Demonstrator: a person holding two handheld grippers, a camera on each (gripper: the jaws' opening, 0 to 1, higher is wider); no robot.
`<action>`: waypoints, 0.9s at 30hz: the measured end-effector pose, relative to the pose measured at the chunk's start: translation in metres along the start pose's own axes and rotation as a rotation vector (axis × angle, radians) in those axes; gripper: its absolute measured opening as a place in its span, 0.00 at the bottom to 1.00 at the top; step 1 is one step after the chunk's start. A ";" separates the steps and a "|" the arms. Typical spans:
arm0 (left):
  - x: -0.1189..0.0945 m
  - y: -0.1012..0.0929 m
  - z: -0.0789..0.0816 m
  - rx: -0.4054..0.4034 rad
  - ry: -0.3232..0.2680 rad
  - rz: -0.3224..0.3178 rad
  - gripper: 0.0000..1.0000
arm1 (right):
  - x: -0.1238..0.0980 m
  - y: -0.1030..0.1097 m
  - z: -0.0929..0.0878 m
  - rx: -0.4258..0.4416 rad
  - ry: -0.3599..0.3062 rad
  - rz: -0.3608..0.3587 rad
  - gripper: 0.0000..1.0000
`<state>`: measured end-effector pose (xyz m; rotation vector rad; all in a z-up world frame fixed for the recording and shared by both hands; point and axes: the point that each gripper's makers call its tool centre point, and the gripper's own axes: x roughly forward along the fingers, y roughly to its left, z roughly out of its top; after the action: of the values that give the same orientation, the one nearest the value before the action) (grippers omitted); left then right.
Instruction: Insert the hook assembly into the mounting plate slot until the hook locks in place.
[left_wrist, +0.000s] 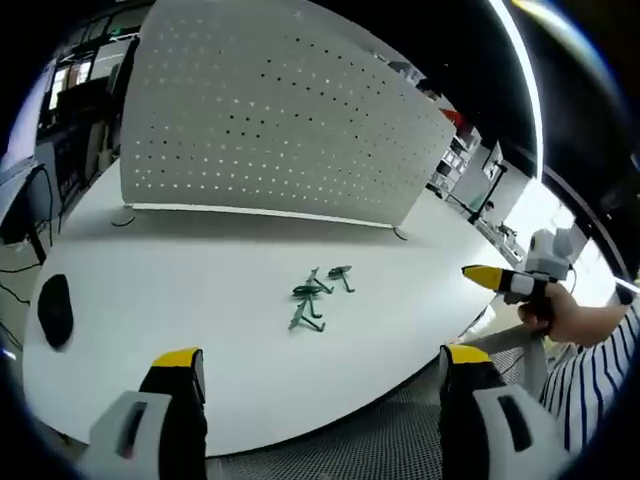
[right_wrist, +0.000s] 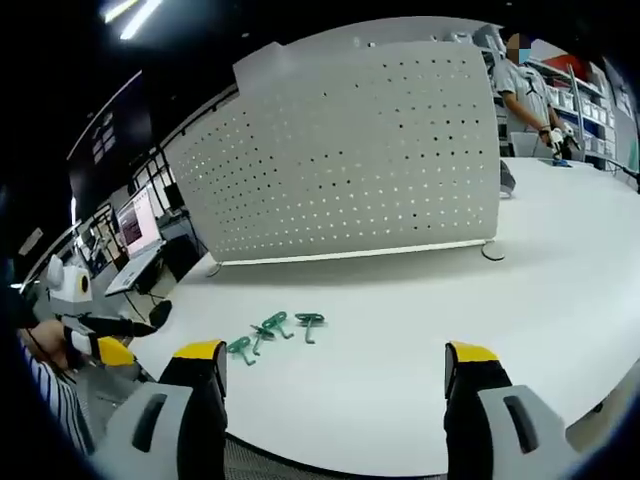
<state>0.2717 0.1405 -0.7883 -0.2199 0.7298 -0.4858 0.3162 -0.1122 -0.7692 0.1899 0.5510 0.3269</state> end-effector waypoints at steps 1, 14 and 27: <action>0.000 0.000 0.000 0.003 0.000 0.000 1.00 | 0.000 0.000 0.001 0.029 -0.007 0.004 0.87; 0.001 -0.001 0.000 0.021 0.001 0.001 1.00 | 0.000 -0.001 0.006 0.051 -0.036 0.002 0.90; 0.001 -0.001 0.000 0.010 0.000 -0.002 1.00 | 0.004 0.007 -0.001 -0.047 0.003 0.012 0.92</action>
<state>0.2719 0.1393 -0.7885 -0.2110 0.7266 -0.4912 0.3167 -0.1046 -0.7702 0.1478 0.5448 0.3517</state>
